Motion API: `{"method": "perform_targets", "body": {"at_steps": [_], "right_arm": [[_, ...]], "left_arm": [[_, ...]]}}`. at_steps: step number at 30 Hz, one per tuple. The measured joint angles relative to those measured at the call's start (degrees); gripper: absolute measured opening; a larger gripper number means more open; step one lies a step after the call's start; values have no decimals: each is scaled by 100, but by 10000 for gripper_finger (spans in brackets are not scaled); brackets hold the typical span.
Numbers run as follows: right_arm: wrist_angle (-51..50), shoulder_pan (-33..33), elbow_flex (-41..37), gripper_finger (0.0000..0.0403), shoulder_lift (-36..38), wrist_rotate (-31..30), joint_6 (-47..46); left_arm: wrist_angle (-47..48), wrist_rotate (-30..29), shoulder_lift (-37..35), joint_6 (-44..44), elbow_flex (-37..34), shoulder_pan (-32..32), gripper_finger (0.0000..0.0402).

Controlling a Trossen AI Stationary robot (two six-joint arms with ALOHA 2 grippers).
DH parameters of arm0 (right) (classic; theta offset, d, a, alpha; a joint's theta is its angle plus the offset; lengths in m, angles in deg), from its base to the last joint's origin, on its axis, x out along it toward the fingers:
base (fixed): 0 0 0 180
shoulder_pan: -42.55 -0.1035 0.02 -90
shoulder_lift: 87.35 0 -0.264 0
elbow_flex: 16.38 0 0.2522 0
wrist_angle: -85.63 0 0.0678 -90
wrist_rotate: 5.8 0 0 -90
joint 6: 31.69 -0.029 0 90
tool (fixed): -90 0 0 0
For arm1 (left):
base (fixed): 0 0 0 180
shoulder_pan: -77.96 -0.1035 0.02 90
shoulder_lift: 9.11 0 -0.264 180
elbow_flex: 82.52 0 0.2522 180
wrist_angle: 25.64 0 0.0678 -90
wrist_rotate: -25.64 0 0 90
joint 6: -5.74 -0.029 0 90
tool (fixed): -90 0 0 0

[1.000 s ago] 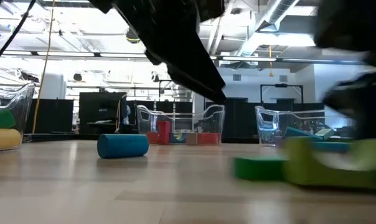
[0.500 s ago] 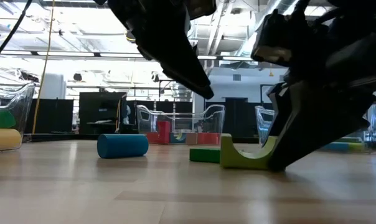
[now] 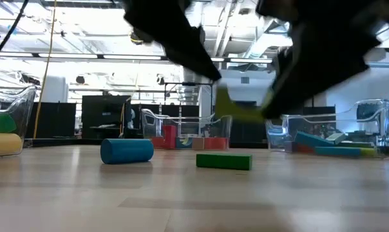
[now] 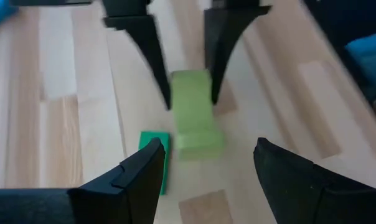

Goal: Sort blocks by size
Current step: Put the light green arch block into the middle transparent bin

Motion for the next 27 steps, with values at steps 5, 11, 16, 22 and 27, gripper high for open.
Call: {"method": "perform_targets", "body": {"at_steps": [5, 11, 16, 22, 27], "right_arm": [[-4, -83, 4, 160, 530, -394, 187], [330, -98, 11, 160, 954, -697, 619], [678, -97, 11, 160, 1038, -730, 944], [789, -104, 11, 159, 1038, -886, 1054], [815, -164, 11, 159, 1038, -1050, 1170]], "left_arm": [[-42, -161, -392, -105, 0, 59, 237], [-320, -405, -633, -259, 2, 80, 237], [-419, -629, -623, -270, 0, 81, 237], [-443, -700, -621, -268, 0, 122, 237], [-440, -903, -620, -298, 0, 151, 211]]}}
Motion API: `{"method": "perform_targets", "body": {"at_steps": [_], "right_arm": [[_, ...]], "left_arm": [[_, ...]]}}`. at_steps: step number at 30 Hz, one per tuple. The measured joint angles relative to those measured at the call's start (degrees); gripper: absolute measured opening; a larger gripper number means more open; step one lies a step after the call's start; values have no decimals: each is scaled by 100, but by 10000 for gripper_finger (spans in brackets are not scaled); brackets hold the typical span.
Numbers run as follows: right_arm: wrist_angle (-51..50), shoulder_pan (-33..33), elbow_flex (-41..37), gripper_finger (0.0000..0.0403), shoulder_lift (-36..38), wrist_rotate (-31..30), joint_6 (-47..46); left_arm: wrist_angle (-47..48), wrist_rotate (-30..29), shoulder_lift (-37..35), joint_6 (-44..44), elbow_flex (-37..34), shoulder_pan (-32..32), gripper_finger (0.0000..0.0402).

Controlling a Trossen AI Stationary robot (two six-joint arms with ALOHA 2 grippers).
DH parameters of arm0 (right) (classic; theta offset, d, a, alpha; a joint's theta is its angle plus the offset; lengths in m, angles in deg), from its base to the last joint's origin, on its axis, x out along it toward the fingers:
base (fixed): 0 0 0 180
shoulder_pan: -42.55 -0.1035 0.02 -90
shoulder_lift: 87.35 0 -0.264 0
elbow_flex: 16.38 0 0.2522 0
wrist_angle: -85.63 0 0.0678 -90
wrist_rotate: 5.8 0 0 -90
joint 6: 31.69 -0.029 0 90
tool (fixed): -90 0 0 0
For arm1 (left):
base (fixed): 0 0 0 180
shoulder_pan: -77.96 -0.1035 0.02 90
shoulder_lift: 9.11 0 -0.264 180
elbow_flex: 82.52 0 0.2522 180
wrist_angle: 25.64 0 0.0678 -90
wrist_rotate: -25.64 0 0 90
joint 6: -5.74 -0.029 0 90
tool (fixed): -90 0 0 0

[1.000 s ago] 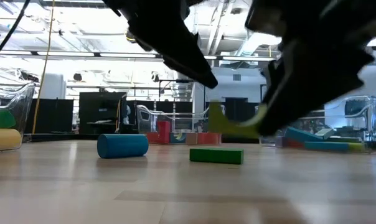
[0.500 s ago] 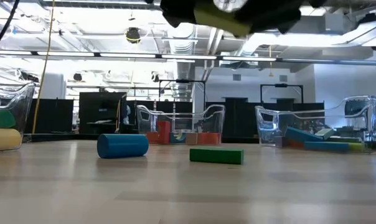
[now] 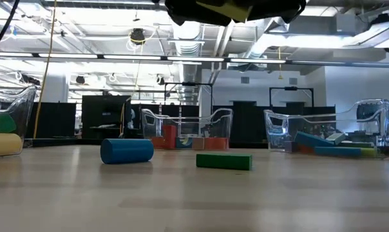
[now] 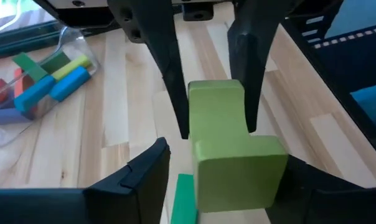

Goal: Sort blocks by size
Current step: Put the light green arch block into the middle transparent bin

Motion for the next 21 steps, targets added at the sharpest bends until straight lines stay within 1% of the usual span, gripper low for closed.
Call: {"method": "perform_targets", "body": {"at_steps": [6, 11, 17, 21], "right_arm": [[-9, 2, 0, 160, 0, -11, 6], [-61, 2, 0, 165, 7, -16, -37], [-104, 2, 2, 171, 7, -14, -76], [-465, 2, 20, 196, 10, 14, -428]], "left_arm": [[-22, -6, 0, -86, 0, 4, 166], [-37, -11, 0, -103, 0, 4, 138], [-42, -13, 0, -141, 0, 2, 133], [43, -27, -2, -161, 0, -12, 134]]}}
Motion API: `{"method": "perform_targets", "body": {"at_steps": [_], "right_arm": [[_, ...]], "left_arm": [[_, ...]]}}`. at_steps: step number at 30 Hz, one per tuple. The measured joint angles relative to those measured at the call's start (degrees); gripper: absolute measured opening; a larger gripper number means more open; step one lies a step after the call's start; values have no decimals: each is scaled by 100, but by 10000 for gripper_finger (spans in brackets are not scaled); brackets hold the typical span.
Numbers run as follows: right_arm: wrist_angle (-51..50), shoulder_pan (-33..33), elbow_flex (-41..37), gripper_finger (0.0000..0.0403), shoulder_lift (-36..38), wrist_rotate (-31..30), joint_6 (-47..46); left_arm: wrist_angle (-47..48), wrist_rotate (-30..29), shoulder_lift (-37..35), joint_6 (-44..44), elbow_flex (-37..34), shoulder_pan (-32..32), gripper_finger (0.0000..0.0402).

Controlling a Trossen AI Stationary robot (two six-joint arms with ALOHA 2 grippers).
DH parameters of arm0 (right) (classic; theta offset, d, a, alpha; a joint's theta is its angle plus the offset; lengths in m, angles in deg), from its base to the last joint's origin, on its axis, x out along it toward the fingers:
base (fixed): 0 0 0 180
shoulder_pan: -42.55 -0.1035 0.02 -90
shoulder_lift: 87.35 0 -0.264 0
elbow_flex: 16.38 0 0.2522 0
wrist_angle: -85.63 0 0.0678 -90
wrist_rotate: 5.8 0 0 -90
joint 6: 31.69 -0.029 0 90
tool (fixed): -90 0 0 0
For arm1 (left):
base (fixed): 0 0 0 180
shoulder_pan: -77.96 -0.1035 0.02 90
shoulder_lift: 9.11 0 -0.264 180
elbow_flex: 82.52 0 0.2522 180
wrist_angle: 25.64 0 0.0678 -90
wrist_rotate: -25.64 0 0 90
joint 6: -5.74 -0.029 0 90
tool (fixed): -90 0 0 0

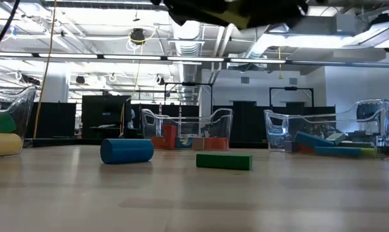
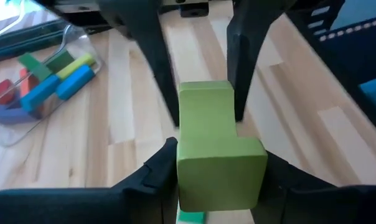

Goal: Sort blocks by size
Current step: Put the light green arch block into the middle transparent bin

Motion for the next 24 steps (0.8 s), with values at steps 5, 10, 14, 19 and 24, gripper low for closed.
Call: {"method": "perform_targets", "body": {"at_steps": [5, 10, 14, 19, 24], "right_arm": [[-755, -21, -17, 239, -7, 59, -741], [-1536, -142, -17, 253, -4, 33, -1479], [-1773, -349, -94, 254, -8, 30, -1739], [-1653, -611, -427, 255, -20, -162, -1790], [-1363, -757, -796, 255, -21, -287, -1803]], "left_arm": [[276, -78, -63, -29, 0, -92, 134], [589, -545, -178, -160, 1, -360, 135], [722, -686, -302, -257, -2, -810, 135], [638, -625, -400, -339, 2, -1745, 135], [501, 9, -450, -362, 2, -2933, 135]]}}
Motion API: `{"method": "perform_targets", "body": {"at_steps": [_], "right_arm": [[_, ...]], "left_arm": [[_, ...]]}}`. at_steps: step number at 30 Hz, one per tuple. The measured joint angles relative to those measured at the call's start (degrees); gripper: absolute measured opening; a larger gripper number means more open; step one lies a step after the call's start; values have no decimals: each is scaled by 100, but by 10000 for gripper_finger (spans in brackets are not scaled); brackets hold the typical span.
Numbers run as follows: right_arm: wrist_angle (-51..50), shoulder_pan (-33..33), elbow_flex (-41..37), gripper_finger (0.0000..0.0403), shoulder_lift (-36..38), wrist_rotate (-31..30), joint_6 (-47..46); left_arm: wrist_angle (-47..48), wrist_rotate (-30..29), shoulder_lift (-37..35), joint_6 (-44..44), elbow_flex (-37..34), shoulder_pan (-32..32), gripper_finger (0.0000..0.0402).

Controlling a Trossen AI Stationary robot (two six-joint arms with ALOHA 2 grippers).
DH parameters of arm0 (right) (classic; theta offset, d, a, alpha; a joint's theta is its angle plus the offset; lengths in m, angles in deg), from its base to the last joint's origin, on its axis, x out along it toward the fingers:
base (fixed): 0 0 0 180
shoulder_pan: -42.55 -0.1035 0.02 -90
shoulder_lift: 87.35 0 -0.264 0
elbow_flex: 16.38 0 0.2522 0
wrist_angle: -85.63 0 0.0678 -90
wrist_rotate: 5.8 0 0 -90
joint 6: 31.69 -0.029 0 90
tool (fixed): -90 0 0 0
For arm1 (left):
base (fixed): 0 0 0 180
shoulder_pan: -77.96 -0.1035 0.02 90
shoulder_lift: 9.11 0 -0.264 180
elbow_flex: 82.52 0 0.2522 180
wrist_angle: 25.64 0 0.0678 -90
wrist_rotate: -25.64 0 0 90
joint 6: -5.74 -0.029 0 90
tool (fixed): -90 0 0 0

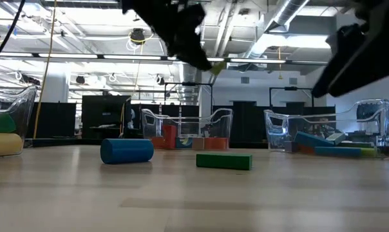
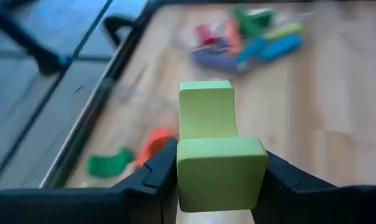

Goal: Sort blocks by size
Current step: Put the light green arch block into the middle transparent bin

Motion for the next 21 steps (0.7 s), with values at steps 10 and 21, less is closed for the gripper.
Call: {"method": "perform_targets", "body": {"at_steps": [10, 21], "right_arm": [[472, 79, -380, 255, -2, -182, 133], [1022, 70, -557, 255, -2, -325, 108]], "left_arm": [[-284, 1331, 274, 414, -7, -2121, 135], [-477, 1777, 1295, 459, -59, -2683, 137]]}}
